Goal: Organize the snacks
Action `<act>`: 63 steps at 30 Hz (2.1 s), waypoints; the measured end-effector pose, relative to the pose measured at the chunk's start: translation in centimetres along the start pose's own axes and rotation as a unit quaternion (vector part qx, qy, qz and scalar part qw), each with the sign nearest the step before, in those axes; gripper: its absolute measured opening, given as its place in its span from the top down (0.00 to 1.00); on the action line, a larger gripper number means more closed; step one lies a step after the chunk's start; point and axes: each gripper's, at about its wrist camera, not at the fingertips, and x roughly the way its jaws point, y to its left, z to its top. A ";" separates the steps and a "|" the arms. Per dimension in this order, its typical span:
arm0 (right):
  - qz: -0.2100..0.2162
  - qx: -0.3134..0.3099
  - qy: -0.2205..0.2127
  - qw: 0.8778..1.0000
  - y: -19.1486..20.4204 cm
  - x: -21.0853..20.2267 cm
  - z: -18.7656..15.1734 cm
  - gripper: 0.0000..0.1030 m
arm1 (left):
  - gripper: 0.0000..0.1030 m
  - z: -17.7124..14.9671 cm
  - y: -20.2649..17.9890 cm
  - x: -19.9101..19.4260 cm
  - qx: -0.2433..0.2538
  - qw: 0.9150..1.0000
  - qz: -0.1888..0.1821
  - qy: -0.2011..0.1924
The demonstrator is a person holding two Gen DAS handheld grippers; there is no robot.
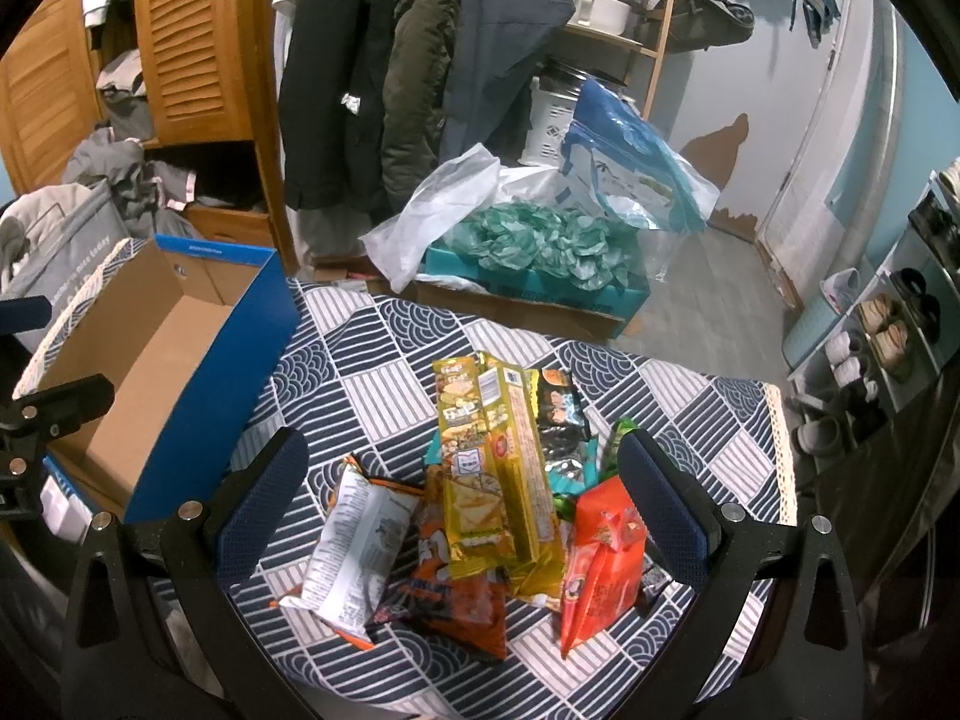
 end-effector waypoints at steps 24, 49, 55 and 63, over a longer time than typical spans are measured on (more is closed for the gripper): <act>-0.004 0.006 0.002 1.000 -1.3 0.1 -0.3 0.02 | 0.12 -0.1 -0.9 0.5 0.003 1.000 -0.002 0.007; -0.027 0.057 0.061 0.996 -10.4 3.5 -4.6 0.02 | 0.12 0.8 -5.7 7.8 0.027 0.992 -0.005 0.122; -0.024 0.062 0.093 0.993 -11.5 5.9 -6.2 0.02 | 0.12 0.3 -7.0 9.7 0.034 0.990 0.004 0.134; -0.028 0.062 0.134 0.989 -13.0 9.1 -8.6 0.02 | 0.12 -0.1 -8.6 12.6 0.040 0.987 0.006 0.158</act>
